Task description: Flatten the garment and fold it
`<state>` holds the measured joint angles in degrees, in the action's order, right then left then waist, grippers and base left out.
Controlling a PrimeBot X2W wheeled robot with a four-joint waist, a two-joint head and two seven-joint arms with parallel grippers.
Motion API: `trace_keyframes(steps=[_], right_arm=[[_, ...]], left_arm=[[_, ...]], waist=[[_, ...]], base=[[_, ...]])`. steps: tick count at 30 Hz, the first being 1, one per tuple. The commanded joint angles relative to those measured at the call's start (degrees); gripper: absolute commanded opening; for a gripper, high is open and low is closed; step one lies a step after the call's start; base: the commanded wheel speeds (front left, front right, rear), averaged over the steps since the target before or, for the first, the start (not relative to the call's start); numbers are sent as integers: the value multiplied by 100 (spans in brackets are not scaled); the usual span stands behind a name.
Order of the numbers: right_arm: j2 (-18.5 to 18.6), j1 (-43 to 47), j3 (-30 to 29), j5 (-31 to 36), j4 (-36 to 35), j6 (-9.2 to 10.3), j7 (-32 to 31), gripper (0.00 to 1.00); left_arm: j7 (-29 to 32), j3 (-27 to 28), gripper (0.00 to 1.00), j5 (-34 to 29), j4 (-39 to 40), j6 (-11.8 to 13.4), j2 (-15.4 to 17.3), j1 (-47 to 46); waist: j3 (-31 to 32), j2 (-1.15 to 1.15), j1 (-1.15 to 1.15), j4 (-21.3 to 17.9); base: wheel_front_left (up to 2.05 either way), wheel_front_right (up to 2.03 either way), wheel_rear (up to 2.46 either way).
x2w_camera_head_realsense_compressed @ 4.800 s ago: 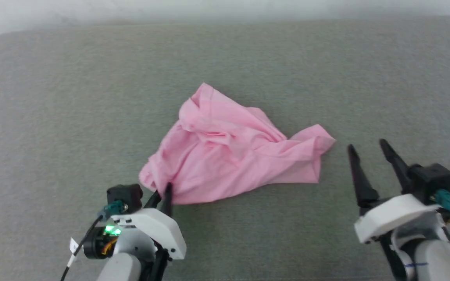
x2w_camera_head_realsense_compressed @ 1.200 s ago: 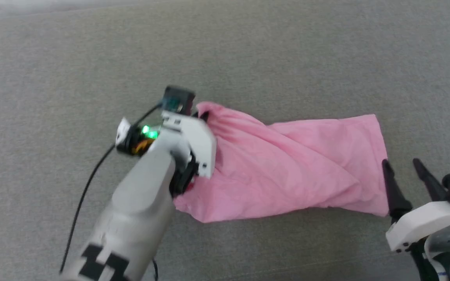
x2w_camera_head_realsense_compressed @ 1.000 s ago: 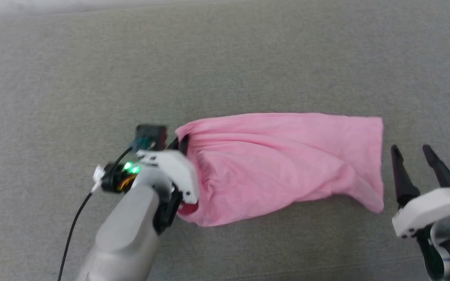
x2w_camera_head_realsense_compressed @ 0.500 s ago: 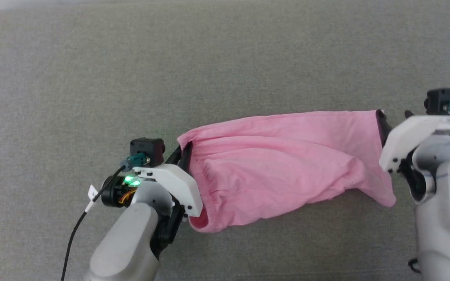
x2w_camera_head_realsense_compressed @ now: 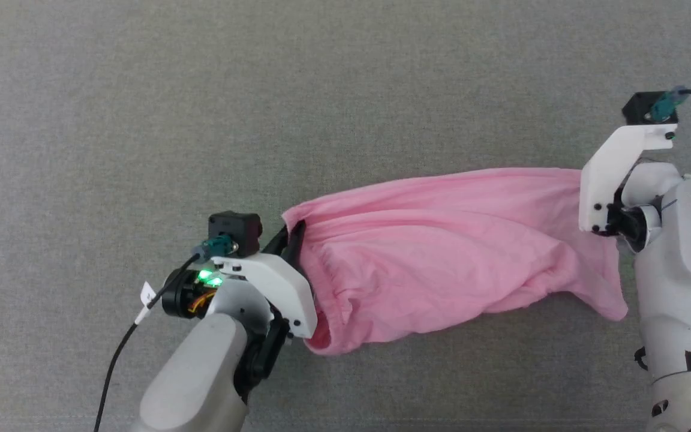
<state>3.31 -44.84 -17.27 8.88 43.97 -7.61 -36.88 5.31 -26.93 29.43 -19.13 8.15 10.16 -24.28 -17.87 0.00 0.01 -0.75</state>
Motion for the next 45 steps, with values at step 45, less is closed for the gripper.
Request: trace_keyframes(steps=[45], right_arm=[[-38, -3442, 742, 190, -1113, 12, 3802, 0]], left_arm=[[-1483, 1154, 0, -509, -853, -471, 1421, -4778]], waist=[[-1384, 0, -1, -679]], base=[[0, 0, 0]])
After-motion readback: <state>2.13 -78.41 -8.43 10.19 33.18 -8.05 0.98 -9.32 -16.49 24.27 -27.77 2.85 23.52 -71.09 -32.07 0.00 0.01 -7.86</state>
